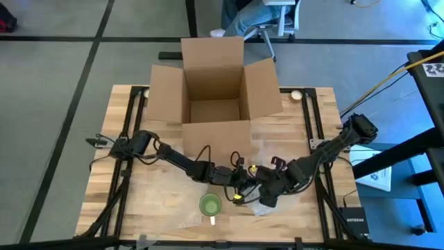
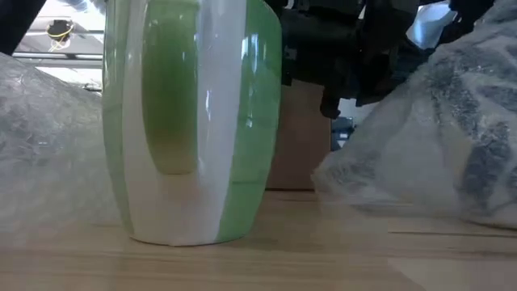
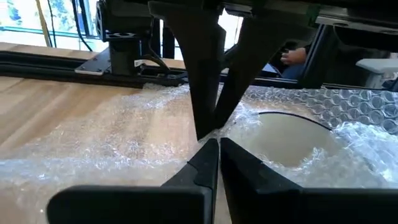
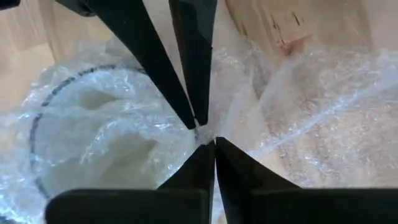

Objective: Wrap mug
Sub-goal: Wrap the blue mug with the right transparent bubble wrap

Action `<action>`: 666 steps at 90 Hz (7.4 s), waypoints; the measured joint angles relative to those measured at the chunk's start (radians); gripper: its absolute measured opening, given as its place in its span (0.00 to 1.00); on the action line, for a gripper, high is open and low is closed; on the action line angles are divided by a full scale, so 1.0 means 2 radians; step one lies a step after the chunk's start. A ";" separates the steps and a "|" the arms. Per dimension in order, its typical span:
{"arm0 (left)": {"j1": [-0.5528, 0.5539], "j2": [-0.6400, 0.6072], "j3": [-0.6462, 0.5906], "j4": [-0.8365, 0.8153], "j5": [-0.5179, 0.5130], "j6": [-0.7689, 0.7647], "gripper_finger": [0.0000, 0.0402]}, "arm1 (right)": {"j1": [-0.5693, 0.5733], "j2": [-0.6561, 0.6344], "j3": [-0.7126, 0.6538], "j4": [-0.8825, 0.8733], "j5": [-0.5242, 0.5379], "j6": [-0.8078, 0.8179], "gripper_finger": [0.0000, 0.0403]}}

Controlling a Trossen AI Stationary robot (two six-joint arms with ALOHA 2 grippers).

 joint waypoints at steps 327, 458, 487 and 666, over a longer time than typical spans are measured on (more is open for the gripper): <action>-0.020 -0.066 0.000 -0.167 0.006 0.051 0.00 | 0.022 0.057 -0.044 0.138 -0.012 -0.089 0.00; -0.024 -0.027 0.003 -0.064 0.024 0.049 0.00 | 0.012 0.054 0.111 -0.132 0.160 -0.082 0.00; -0.024 -0.027 0.003 -0.064 0.024 0.049 0.00 | 0.028 0.055 0.067 -0.024 0.072 -0.104 0.00; -0.033 -0.054 0.013 -0.116 0.017 0.077 0.00 | 0.039 0.055 -0.038 0.136 0.022 -0.067 0.00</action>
